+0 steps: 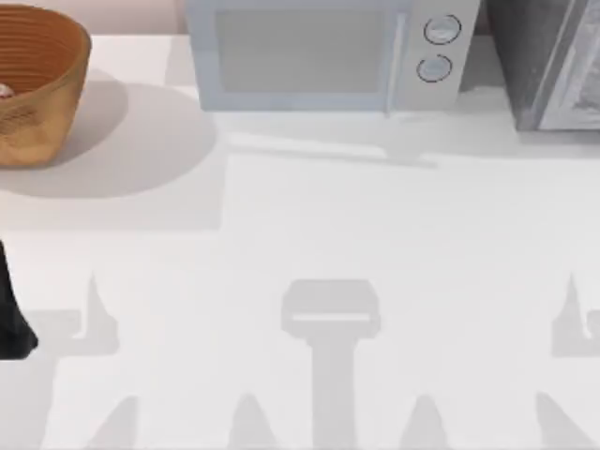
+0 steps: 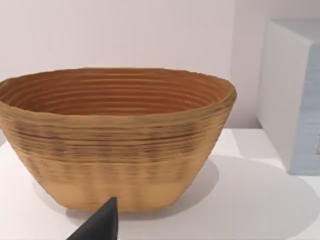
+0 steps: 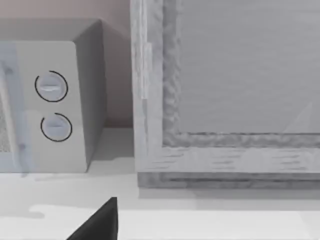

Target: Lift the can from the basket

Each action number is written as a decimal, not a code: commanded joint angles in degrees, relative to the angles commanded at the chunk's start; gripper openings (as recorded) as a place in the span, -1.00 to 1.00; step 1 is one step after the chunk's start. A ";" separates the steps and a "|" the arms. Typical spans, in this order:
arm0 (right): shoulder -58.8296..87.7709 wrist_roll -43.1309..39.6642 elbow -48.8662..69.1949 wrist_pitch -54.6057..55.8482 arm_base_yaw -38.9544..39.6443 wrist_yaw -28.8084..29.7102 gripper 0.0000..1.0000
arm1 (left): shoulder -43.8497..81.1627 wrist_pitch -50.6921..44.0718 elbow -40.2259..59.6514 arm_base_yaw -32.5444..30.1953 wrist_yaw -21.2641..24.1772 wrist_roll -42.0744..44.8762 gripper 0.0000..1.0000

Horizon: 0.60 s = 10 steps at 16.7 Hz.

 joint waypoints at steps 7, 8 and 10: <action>0.00 0.00 0.00 0.00 0.00 0.00 1.00 | 8.21 -4.94 6.59 0.63 0.41 -0.04 1.00; 0.00 0.00 0.00 0.00 0.00 0.00 1.00 | 11.41 -6.83 9.25 0.83 0.62 -0.03 1.00; 0.00 0.00 0.00 0.00 0.00 0.00 1.00 | 19.25 -11.39 16.05 1.28 1.18 0.10 1.00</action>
